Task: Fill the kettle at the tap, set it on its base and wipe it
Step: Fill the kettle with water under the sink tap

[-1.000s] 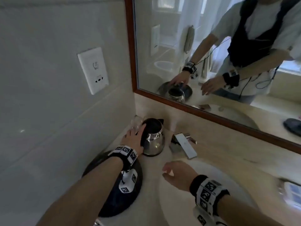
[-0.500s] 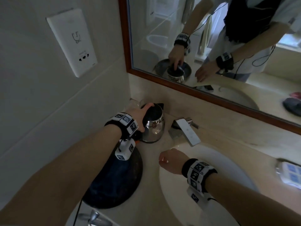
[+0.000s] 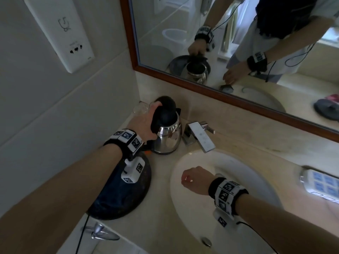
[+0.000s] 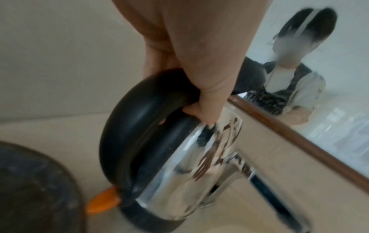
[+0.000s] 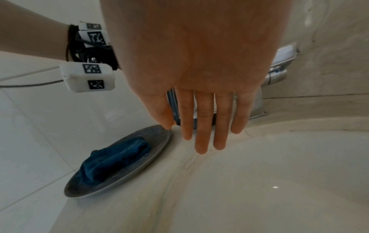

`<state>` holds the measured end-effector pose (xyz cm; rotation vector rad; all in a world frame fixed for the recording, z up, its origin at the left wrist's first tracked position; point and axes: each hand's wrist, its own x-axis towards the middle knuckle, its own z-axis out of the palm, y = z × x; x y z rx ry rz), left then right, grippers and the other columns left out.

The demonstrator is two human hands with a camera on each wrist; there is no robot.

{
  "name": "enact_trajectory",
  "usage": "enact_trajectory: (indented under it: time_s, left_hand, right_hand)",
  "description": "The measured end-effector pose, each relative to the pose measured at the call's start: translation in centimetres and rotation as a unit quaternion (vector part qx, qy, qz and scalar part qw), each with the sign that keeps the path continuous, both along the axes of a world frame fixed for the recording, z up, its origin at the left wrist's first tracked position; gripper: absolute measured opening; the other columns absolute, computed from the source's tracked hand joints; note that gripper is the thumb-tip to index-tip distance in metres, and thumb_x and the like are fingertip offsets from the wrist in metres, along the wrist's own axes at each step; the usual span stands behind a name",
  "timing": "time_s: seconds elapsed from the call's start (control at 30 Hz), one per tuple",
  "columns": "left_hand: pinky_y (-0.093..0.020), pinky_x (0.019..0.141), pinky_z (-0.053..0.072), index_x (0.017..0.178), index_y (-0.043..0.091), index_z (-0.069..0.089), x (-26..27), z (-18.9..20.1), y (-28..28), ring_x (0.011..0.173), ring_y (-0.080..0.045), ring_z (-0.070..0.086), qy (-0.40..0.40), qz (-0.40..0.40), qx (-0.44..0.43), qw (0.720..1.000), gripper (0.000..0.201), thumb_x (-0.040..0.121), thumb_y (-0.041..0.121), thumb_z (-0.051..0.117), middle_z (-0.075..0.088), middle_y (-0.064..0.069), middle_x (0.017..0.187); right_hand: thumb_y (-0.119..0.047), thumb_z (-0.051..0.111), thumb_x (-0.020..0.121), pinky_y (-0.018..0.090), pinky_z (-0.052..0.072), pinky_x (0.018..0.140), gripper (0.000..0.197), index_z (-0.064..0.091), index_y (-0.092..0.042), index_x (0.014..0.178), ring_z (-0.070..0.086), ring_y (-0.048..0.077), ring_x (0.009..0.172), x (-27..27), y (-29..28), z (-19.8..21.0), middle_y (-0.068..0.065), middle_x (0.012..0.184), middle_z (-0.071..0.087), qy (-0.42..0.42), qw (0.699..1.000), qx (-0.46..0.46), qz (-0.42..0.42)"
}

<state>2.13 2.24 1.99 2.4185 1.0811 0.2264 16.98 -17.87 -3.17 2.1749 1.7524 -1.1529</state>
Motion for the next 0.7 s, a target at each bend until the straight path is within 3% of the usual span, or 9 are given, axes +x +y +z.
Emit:
enact_trajectory:
  time_s: [0.07, 0.2, 0.27, 0.33, 0.43, 0.53, 0.7]
  left_hand:
    - [-0.031, 0.063, 0.054, 0.149, 0.028, 0.015, 0.0, 0.9, -1.2, 0.069, -0.017, 0.063, -0.077, 0.014, -0.028, 0.997, 0.106, 0.067, 0.014, 0.082, 0.059, 0.001, 0.085]
    - [-0.024, 0.064, 0.051, 0.145, 0.03, 0.022, -1.3, 2.6, -5.0, 0.062, -0.002, 0.056, -0.12, 0.004, -0.039, 0.992, 0.103, 0.065, 0.015, 0.085, 0.053, 0.012, 0.077]
    - [-0.022, 0.059, 0.046, 0.143, 0.031, 0.022, -2.2, 2.5, -7.5, 0.057, -0.004, 0.056, -0.122, 0.019, -0.056, 0.991, 0.101, 0.065, 0.015, 0.083, 0.054, 0.009, 0.067]
    - [-0.026, 0.056, 0.048, 0.141, 0.036, 0.019, -3.0, 1.7, -10.1, 0.053, -0.011, 0.059, -0.132, 0.034, -0.095, 0.986, 0.101, 0.064, 0.017, 0.082, 0.059, 0.001, 0.061]
    - [-0.021, 0.055, 0.049, 0.141, 0.036, 0.016, -3.2, 0.0, -13.9, 0.053, -0.009, 0.061, -0.131, 0.053, -0.119, 0.983, 0.103, 0.065, 0.016, 0.081, 0.06, 0.0, 0.06]
    - [-0.029, 0.06, 0.056, 0.141, 0.038, 0.017, -2.0, -0.9, -16.7, 0.059, -0.012, 0.064, -0.142, 0.059, -0.139, 0.978, 0.101, 0.066, 0.009, 0.079, 0.063, -0.002, 0.065]
    - [-0.045, 0.061, 0.058, 0.139, 0.042, 0.018, 0.2, -2.9, -19.1, 0.063, -0.021, 0.068, -0.169, 0.068, -0.182, 0.966, 0.102, 0.065, 0.007, 0.078, 0.069, -0.011, 0.071]
  right_hand:
    - [-0.037, 0.049, 0.09, 0.028, 0.05, 0.085, 0.027, 0.067, -0.025, 0.105, 0.061, 0.016, 0.101, 1.0, -1.4, 0.7, -0.003, 0.11, 0.067, 0.003, 1.0, 0.01, -0.013]
    - [-0.035, 0.052, 0.089, 0.029, 0.05, 0.092, 0.017, 0.068, -0.032, 0.094, 0.063, 0.015, 0.1, 4.1, -4.4, 2.2, -0.007, 0.103, 0.069, 0.019, 0.998, 0.026, -0.053]
    - [-0.028, 0.052, 0.09, 0.028, 0.048, 0.091, 0.02, 0.062, -0.04, 0.079, 0.064, 0.019, 0.099, 6.5, -5.2, 3.1, -0.007, 0.095, 0.066, 0.017, 0.998, 0.01, -0.059]
    - [-0.022, 0.052, 0.091, 0.026, 0.045, 0.091, 0.02, 0.068, -0.034, 0.087, 0.063, 0.02, 0.103, 9.2, -5.5, 4.0, -0.003, 0.1, 0.067, -0.002, 0.996, 0.009, -0.086]
    - [-0.022, 0.058, 0.091, 0.026, 0.044, 0.088, 0.016, 0.072, -0.018, 0.097, 0.062, 0.021, 0.103, 13.2, -4.6, 4.5, 0.004, 0.106, 0.071, -0.016, 0.987, 0.043, -0.152]
    - [-0.021, 0.058, 0.09, 0.028, 0.047, 0.086, 0.012, 0.07, -0.02, 0.089, 0.064, 0.025, 0.098, 15.3, -3.0, 4.1, 0.008, 0.101, 0.073, -0.013, 0.981, 0.055, -0.185]
    - [-0.033, 0.06, 0.088, 0.038, 0.052, 0.094, 0.027, 0.07, -0.013, 0.103, 0.065, 0.027, 0.1, 16.4, 0.5, 2.6, 0.01, 0.102, 0.073, -0.034, 0.976, 0.075, -0.203]
